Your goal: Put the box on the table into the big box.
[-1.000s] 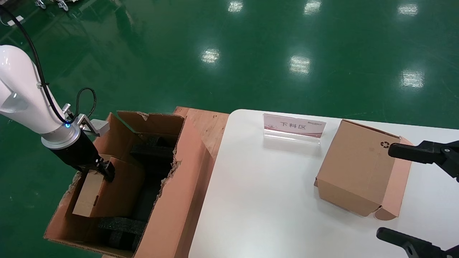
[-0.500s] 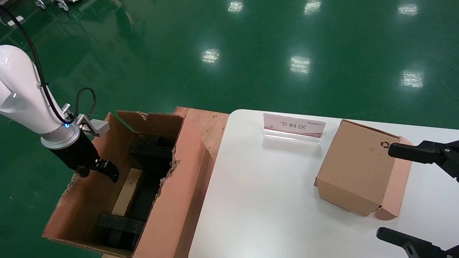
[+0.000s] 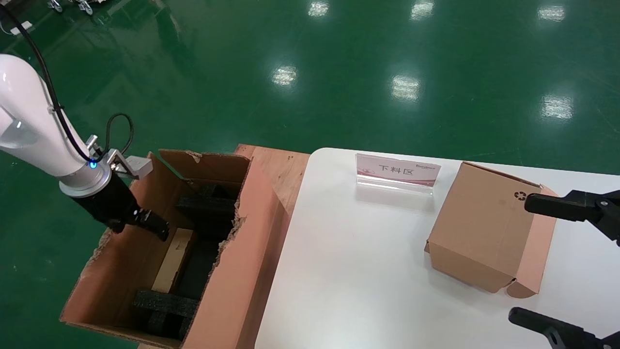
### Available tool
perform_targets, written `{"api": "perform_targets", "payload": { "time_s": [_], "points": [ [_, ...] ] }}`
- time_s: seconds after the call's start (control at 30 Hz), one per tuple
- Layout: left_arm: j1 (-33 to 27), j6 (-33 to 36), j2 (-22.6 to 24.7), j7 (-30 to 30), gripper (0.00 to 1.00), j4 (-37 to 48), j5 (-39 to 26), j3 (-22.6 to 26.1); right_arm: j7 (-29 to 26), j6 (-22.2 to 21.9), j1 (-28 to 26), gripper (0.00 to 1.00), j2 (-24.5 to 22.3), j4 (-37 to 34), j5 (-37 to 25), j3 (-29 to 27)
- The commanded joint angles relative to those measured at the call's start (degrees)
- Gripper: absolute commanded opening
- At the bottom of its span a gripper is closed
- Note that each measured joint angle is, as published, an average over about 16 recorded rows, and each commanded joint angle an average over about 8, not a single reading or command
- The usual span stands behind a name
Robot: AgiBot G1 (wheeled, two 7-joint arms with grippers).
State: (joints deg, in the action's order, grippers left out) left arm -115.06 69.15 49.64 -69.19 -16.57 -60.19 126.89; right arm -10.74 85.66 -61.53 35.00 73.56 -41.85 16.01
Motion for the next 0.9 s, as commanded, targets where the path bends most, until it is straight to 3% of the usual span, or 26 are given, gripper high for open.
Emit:
{"api": "perform_targets", "payload": {
  "time_s": [0.03, 0.9],
  "points": [
    [-0.40, -0.08, -0.12, 0.68, 1.00, -0.04, 0.42, -0.61, 0.00, 0.00, 0.00, 1.00, 0.00, 0.00, 0.00, 0.00],
    [-8.01, 5.10, -10.89, 26.69, 1.00, -7.19, 16.30, -19.93, 0.00, 0.00, 0.00, 1.00, 0.00, 0.00, 0.00, 0.00]
  ]
}}
